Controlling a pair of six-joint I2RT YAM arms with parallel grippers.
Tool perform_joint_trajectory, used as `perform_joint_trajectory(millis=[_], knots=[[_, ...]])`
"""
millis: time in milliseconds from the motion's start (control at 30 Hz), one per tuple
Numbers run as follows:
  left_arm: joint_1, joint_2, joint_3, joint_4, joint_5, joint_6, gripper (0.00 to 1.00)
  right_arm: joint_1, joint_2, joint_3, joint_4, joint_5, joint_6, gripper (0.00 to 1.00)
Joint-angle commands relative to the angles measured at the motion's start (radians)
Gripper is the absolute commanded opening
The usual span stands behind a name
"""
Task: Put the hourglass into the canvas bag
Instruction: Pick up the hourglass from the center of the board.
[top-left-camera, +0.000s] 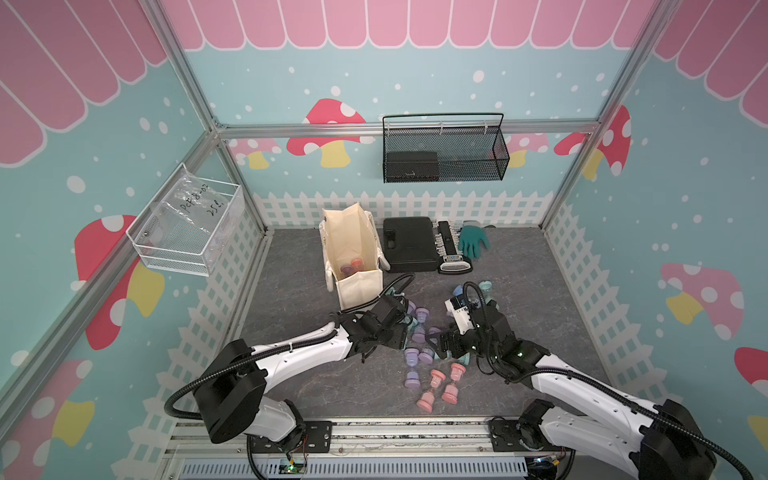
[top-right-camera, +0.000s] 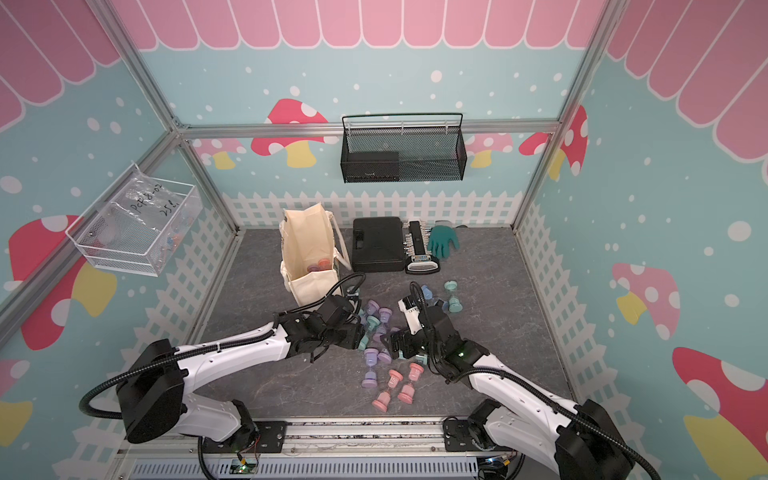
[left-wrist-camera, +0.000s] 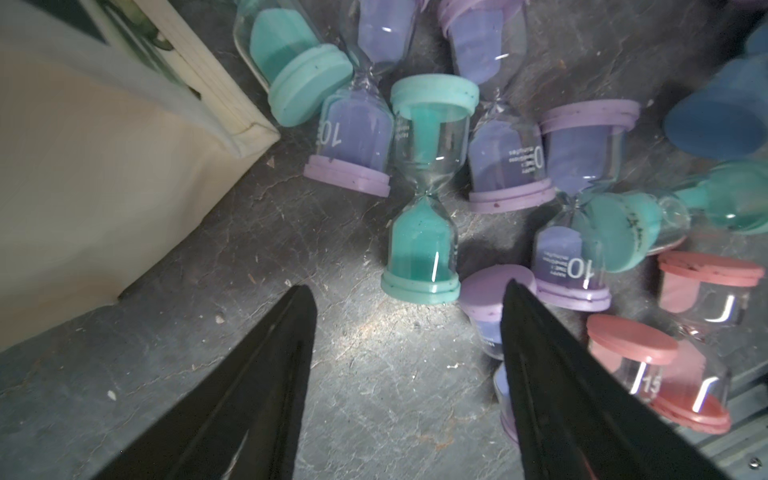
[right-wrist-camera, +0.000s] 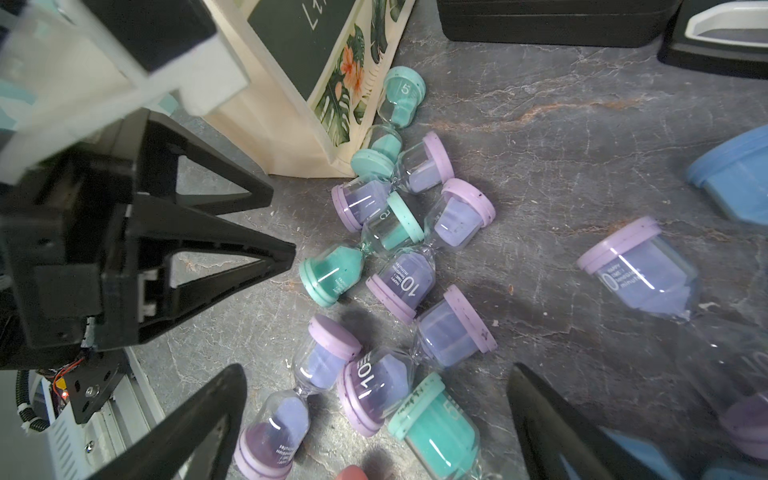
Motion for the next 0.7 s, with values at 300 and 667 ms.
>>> perform_joint_trajectory(millis=[300,667], knots=[[-0.007,0.143,0.018,0.047,-0.005,0.024,0.64,-0.004,-0.019,-0.023,0.024,0.001,0.009,0.99],[-0.007,0.231,0.018,0.095,0.027,0.017,0.61,-0.004,-0.016,-0.023,0.029,0.003,0.01,1.0]])
